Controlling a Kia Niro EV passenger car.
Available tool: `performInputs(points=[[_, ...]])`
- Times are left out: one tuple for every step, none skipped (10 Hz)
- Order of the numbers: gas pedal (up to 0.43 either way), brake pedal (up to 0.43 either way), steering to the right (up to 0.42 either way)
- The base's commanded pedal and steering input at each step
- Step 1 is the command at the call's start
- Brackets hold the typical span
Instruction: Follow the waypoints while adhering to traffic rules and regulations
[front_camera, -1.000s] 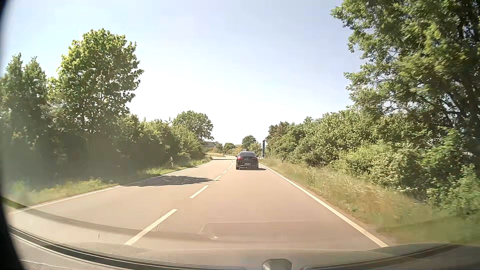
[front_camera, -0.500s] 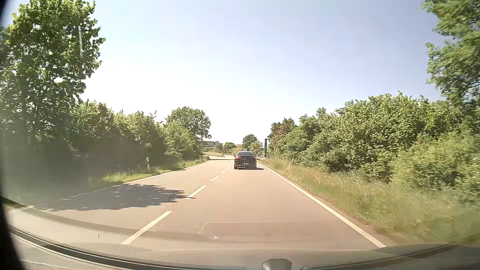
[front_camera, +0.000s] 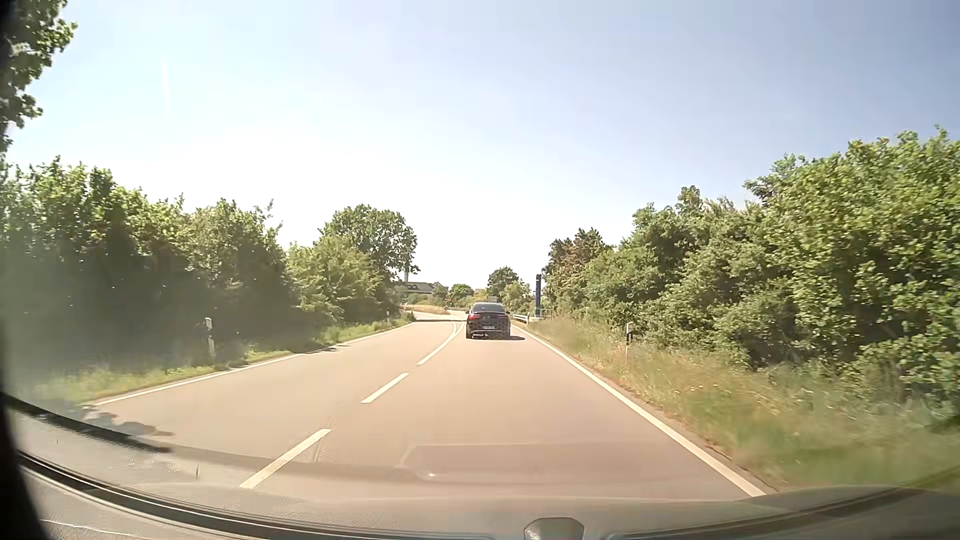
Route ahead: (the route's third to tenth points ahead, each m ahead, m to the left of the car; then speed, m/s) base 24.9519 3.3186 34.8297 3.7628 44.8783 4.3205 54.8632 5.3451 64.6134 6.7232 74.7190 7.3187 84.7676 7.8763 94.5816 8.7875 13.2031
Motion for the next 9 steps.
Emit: performInputs(points=[[0.13, 0.03, -0.003], [0.13, 0.03, -0.003], [0.13, 0.03, -0.003], [0.13, 0.03, -0.003], [0.13, 0.03, -0.003], [0.13, 0.03, -0.003], [0.13, 0.03, -0.003], [0.13, 0.03, -0.003], [0.13, 0.03, -0.003]])
